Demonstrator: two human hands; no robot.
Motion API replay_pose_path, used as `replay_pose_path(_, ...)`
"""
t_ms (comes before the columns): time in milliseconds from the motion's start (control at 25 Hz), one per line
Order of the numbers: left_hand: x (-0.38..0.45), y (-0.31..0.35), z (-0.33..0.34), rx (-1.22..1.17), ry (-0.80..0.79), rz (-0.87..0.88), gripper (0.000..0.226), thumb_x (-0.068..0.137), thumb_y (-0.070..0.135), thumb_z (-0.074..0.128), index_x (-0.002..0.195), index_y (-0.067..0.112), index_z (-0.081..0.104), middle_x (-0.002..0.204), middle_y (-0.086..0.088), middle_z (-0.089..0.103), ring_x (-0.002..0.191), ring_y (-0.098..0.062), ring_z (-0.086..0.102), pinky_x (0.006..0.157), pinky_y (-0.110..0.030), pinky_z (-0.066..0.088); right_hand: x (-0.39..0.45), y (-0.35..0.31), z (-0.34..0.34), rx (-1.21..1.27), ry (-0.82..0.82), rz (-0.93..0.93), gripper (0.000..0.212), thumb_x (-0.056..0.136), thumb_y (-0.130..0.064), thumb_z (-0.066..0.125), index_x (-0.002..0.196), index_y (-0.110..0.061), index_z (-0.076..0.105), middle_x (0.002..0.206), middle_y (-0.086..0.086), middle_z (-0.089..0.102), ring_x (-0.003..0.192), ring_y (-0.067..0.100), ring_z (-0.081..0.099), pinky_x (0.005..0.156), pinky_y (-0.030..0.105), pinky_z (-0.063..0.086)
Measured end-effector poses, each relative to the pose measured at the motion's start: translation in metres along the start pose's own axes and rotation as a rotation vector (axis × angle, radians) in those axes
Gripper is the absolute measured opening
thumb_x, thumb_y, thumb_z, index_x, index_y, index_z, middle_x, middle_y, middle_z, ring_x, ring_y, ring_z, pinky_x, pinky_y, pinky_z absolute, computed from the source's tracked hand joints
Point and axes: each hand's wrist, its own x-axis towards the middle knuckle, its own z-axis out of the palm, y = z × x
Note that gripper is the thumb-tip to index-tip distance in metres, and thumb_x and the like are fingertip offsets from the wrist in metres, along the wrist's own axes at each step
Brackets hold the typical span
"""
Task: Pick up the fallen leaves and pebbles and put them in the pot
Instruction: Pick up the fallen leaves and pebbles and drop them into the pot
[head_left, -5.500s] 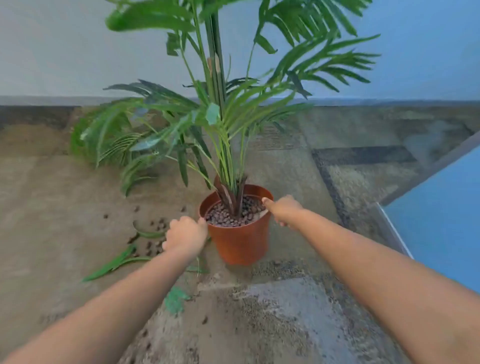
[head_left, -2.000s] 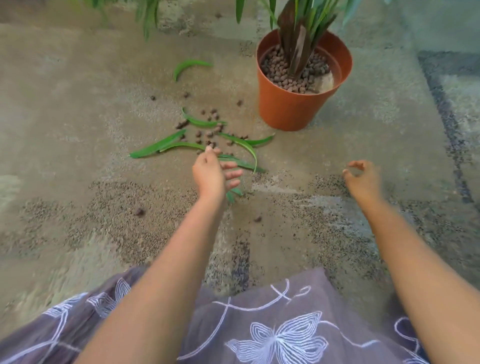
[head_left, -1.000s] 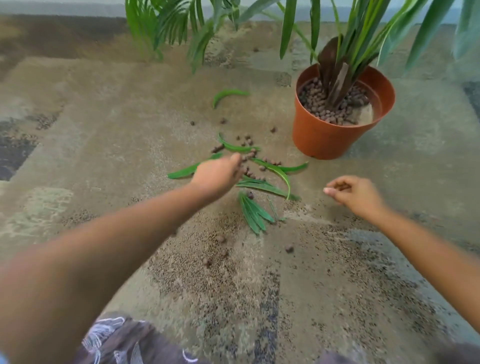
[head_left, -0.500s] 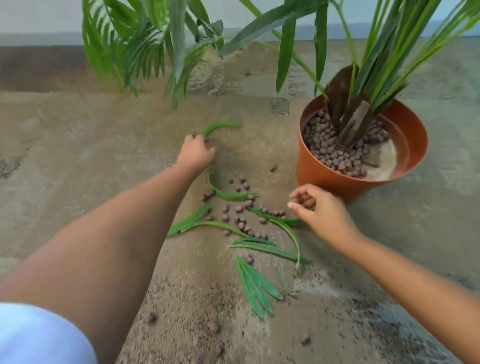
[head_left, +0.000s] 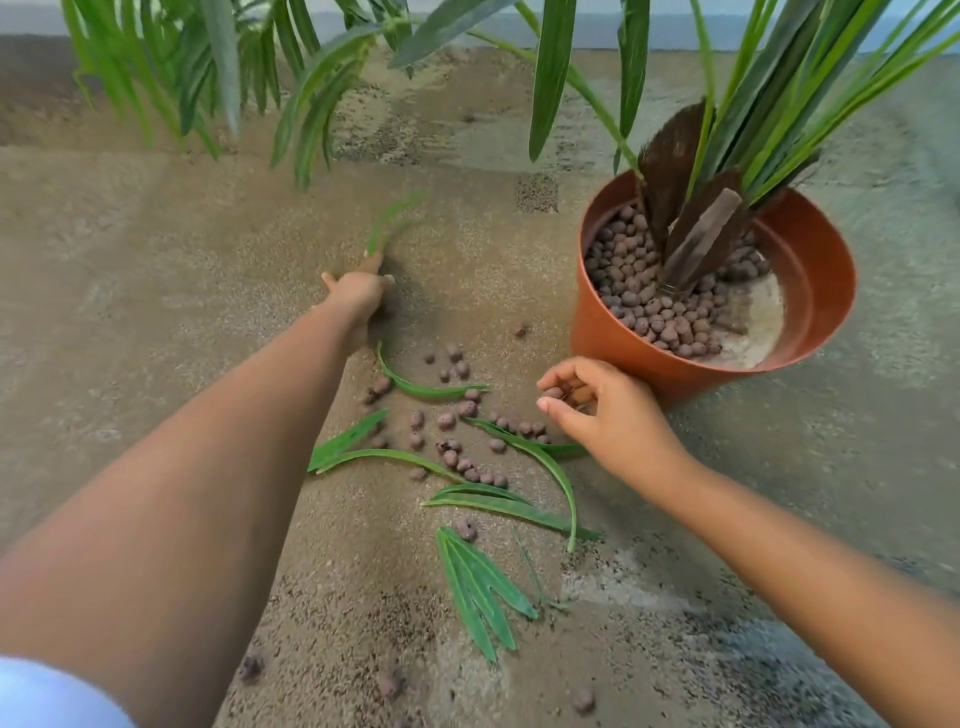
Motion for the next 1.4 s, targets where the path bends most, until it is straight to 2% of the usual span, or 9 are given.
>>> replay_pose_path(120,-0.011,-0.009,-0.007,-0.018,-0.062,0.037,0.046,0.097,0.019,0.036,0.139,0.036,0.037,0.154,-0.017,-0.016,0.141,-0.034,-0.016,0.117,-0.041,-0.003,-0.003,-0.005,0.006,0.054,0.014,0.033,0.018,0.082,-0.020,0.067,0.083,-0.037,0.060,0.080,-0.014,0.063,0.069,-0.003,0.057,0.060,0.006,0.044)
replay_pose_path(240,-0.028,-0.013,-0.019,-0.134,-0.052,0.085,0.042,0.095,0.011,0.038,0.136,0.019,0.045,0.152,-0.007,0.027,0.133,-0.018,0.033,0.102,-0.027,0.037,-0.006,-0.010,0.014,0.238,-0.046,0.131,0.019,0.084,-0.014,0.065,0.083,-0.033,0.063,0.077,-0.011,0.064,0.073,0.007,0.061,0.069,0.021,0.054)
replay_pose_path(360,-0.069,-0.013,-0.023,-0.009,0.108,0.280,0.048,0.089,0.000,0.041,0.133,0.017,0.048,0.142,0.001,0.043,0.107,-0.006,0.052,0.082,-0.007,0.042,-0.014,-0.018,0.022,0.505,-0.084,0.288,0.008,0.087,-0.013,0.062,0.086,-0.020,0.066,0.073,-0.004,0.065,0.068,0.007,0.064,0.066,0.021,0.057)
replay_pose_path(560,-0.157,-0.040,-0.015,0.247,0.071,0.606,0.057,0.089,0.000,0.042,0.140,0.025,0.036,0.143,0.022,0.026,0.126,0.012,0.021,0.105,-0.012,0.020,-0.040,-0.036,0.028,0.679,-0.092,0.482,0.024,0.095,-0.028,0.047,0.090,-0.010,0.061,0.079,0.003,0.065,0.070,0.013,0.066,0.070,0.027,0.058)
replay_pose_path(680,-0.204,-0.057,0.002,0.379,-0.014,0.589,0.059,0.093,0.010,0.041,0.145,0.028,0.019,0.141,0.031,0.005,0.130,0.007,0.009,0.110,-0.025,0.014,-0.048,-0.051,0.034,0.637,0.012,0.506,0.023,0.099,-0.025,0.040,0.097,-0.008,0.055,0.090,0.008,0.065,0.083,0.020,0.065,0.076,0.031,0.056)
replay_pose_path(920,-0.278,-0.084,0.051,0.633,-0.179,0.480,0.067,0.090,0.018,0.045,0.147,0.027,0.011,0.155,0.012,0.008,0.143,-0.010,0.009,0.113,-0.038,-0.002,-0.074,-0.063,0.043,1.345,0.095,0.734,0.027,0.099,-0.017,0.031,0.092,-0.003,0.054,0.087,0.017,0.057,0.086,0.025,0.058,0.083,0.037,0.047)
replay_pose_path(1160,-0.302,-0.072,0.070,1.094,-0.248,0.623,0.071,0.091,0.019,0.040,0.148,0.014,-0.002,0.157,-0.002,-0.009,0.144,-0.027,-0.006,0.114,-0.050,-0.006,-0.094,-0.058,0.034,0.961,0.169,0.704,0.012,0.090,-0.010,0.051,0.079,-0.009,0.054,0.073,0.005,0.056,0.063,0.011,0.054,0.062,0.023,0.047)
replay_pose_path(1280,-0.309,-0.065,0.069,0.978,-0.362,0.785,0.063,0.086,0.011,0.042,0.145,0.010,0.021,0.157,-0.012,0.002,0.143,-0.029,0.013,0.117,-0.041,0.012,-0.098,-0.056,0.026,0.908,0.207,0.779,0.017,0.094,-0.007,0.047,0.079,-0.007,0.054,0.076,0.006,0.058,0.063,0.012,0.054,0.054,0.021,0.048)
replay_pose_path(1400,-0.296,-0.055,0.047,0.777,-0.289,0.969,0.039,0.081,0.002,0.044,0.115,0.016,0.056,0.154,-0.004,0.022,0.126,-0.022,0.047,0.094,-0.023,0.042,-0.105,-0.057,0.015,1.072,0.210,0.831,0.016,0.097,-0.004,0.042,0.089,0.000,0.056,0.083,0.012,0.058,0.072,0.017,0.058,0.059,0.026,0.055)
